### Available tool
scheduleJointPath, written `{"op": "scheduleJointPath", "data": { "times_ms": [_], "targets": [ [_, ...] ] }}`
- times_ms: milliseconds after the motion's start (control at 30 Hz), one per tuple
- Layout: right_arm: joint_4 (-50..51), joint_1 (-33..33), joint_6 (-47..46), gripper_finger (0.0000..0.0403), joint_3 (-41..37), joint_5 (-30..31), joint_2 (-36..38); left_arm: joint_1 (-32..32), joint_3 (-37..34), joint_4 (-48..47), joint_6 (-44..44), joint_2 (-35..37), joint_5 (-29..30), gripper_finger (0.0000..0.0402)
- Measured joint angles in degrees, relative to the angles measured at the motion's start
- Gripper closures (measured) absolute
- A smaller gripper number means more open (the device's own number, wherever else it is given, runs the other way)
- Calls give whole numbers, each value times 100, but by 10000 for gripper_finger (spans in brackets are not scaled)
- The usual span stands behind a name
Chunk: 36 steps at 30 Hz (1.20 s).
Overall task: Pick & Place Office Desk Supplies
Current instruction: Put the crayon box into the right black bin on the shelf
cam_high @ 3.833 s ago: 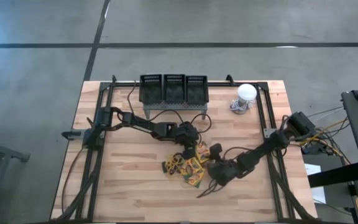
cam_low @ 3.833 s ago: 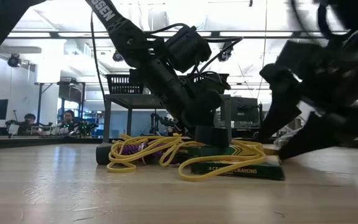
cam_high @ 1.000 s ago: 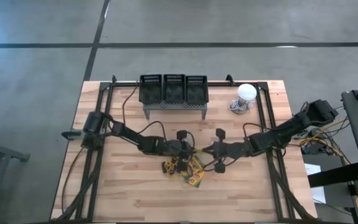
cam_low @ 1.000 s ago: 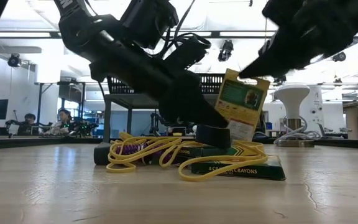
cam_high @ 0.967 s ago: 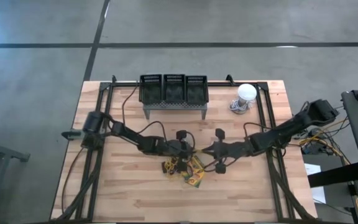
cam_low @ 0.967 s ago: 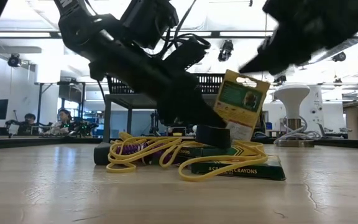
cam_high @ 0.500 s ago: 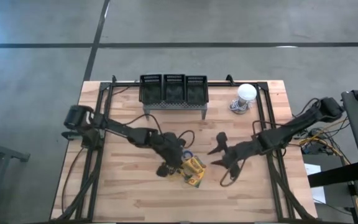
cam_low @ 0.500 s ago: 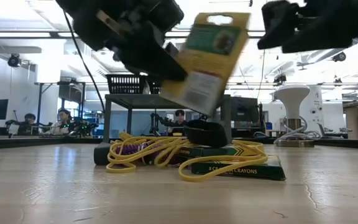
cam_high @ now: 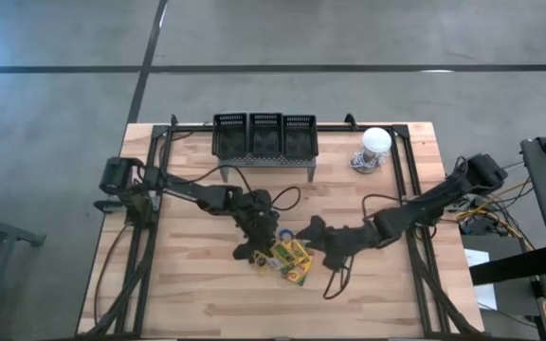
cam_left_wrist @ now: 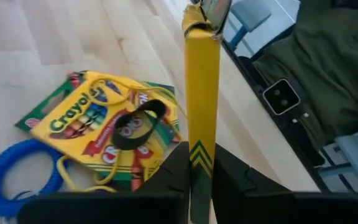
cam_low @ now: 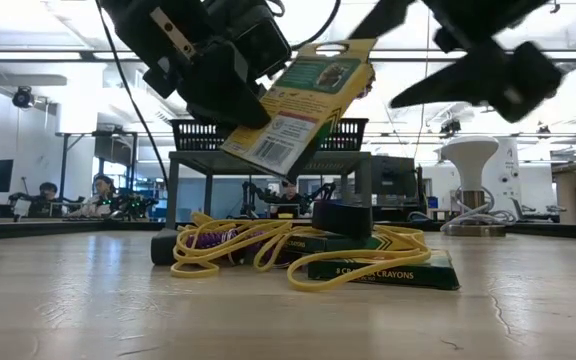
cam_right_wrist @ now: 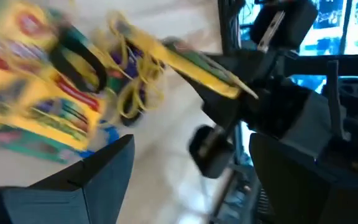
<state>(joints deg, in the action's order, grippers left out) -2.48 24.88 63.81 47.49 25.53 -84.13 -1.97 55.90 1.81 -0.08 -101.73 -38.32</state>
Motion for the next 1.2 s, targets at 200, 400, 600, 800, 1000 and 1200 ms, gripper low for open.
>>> {"op": "scheduleJointPath", "data": {
  "times_ms": [200,400,600,800,1000,1200],
  "targets": [
    [7,39,1072,102,618,343,-795,9,0,6,13,0,17,360],
    [215,44,2273,125,1112,1085,-1418,8,-11,-65,164,-15,58,360],
    [635,181,2328,144,1344,1688,-1470,7,-39,67,201,-15,155,359],
    [1593,376,1854,146,1532,1682,-1077,4,-169,93,217,0,139,359],
    [1859,374,2209,134,1619,702,-1071,8,-190,266,243,0,144,359],
    [1827,286,3236,127,1707,522,-1265,4,-190,308,264,0,142,359]
  ]
}}
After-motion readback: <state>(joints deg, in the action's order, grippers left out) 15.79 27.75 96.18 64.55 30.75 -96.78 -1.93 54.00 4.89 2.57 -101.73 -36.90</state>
